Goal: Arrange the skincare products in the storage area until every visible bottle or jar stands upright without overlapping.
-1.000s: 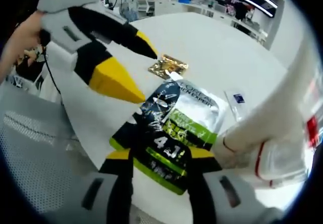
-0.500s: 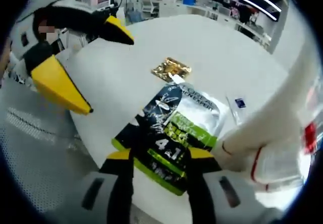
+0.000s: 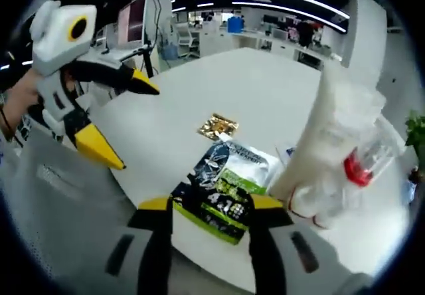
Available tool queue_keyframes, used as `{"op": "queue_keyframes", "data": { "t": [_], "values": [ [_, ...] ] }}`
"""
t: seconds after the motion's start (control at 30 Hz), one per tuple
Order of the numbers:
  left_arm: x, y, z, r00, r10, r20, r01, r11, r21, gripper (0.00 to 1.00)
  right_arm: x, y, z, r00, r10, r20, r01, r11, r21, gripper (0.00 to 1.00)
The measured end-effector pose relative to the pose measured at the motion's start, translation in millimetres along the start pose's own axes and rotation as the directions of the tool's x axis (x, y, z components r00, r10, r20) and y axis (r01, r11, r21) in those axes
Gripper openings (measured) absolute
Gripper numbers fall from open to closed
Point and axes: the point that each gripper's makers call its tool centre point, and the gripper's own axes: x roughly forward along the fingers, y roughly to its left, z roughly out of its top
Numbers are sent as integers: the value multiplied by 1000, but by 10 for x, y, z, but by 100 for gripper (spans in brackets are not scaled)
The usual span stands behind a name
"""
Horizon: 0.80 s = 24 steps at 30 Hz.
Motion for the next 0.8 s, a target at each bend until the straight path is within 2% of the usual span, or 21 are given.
{"op": "queue_keyframes", "data": {
  "t": [0.13, 0.27, 0.43, 0.53, 0.63, 0.7, 0.8],
  "values": [
    [-48, 0, 8, 1000, -3, 10, 3, 1000, 4, 77, -183, 9, 59, 999, -37, 37, 37, 999, -1, 52],
    [-89, 3, -12, 1000, 0, 15, -1, 999, 38, 80, -372, -76, 154, 989, -111, 92, 111, 994, 11, 55],
    [-173, 24, -82, 1000, 12, -14, -11, 999, 53, 91, -589, -198, 235, 975, -179, 133, 175, 984, 43, 61],
    [-205, 41, -79, 1000, 16, -9, -15, 998, 68, 91, -686, -282, 232, 966, -216, 139, 211, 976, 54, 64],
    [-213, 11, -66, 1000, 0, -3, 0, 998, 70, 92, -768, -364, 206, 959, -250, 135, 248, 968, 29, 68],
    [-218, -17, -62, 1000, 0, -3, 0, 997, 76, 94, -824, -390, 213, 955, -261, 139, 259, 965, 28, 72],
    [-220, -5, -59, 1000, 12, -4, -12, 997, 71, 94, -889, -453, 221, 950, -275, 147, 273, 961, 35, 73]
  ]
}}
